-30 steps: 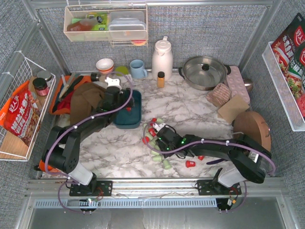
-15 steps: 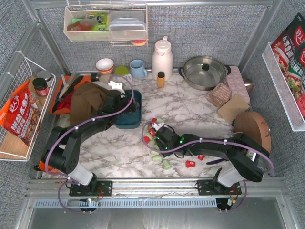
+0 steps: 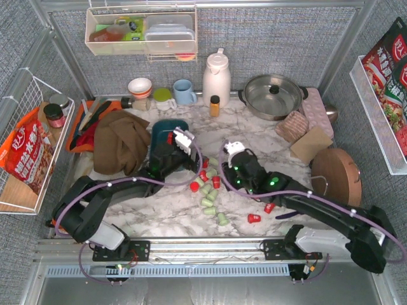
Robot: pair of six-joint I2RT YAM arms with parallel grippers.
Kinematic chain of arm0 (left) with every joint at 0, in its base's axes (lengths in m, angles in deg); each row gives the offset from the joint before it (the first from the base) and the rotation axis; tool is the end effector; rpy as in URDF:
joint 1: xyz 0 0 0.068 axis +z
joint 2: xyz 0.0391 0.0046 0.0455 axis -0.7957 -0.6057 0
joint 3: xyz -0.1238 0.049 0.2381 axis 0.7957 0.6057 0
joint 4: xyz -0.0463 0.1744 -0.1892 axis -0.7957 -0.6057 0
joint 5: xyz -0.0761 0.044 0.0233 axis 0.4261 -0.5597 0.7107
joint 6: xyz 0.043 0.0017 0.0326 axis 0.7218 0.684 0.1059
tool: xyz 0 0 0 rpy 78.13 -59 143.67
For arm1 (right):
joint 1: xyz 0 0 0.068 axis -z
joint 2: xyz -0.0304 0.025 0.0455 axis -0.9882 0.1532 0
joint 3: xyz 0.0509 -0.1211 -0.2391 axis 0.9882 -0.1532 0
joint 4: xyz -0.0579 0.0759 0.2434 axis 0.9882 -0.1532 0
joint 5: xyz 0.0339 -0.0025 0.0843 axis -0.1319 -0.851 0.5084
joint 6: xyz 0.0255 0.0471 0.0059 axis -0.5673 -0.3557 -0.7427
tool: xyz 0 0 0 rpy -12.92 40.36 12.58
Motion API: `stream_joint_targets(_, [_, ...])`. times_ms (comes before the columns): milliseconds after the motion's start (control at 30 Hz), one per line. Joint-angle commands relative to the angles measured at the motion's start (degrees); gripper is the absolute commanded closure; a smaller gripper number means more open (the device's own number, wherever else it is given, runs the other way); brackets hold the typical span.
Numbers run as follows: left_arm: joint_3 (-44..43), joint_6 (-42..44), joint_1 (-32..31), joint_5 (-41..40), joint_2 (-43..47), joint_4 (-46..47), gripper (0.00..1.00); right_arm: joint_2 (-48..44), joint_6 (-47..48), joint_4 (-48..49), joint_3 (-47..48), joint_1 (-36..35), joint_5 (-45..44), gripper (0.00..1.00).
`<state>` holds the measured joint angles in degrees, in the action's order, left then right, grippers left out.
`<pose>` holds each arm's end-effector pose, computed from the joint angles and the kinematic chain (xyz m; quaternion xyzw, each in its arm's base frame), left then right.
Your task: Mix the coffee capsules in the storage basket
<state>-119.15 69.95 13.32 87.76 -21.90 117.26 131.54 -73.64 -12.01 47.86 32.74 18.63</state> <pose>0.2444 -0.2059 0.2159 0.2615 0.7208 -0.2812 0.5771 0.1728 0.1840 0.2526 -0.1860 0.8688 0.1709 0.4259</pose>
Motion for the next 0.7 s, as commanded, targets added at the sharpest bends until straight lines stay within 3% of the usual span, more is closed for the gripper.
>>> stream_joint_targets(0, [6.3, 9.4, -0.9, 6.0, 1.5, 20.6, 0.05, -6.0, 1.4, -3.1, 1.1, 4.2, 1.8, 0.71])
stream_joint_targets(167, [14.3, 14.5, -2.2, 17.7, -0.9, 43.1, 0.09, -11.7, -0.5, -1.9, 0.4, 10.3, 6.9, 0.71])
stream_joint_targets(300, [15.9, 17.0, -5.2, 22.1, -6.2, 56.4, 0.11, -14.6, -3.1, 3.9, -1.5, 12.8, 11.8, 0.72])
stream_joint_targets(667, [10.3, 29.5, -12.5, 19.7, -8.7, 48.0, 0.11, -14.6, -6.8, 10.6, -2.7, 13.5, 19.5, 0.72])
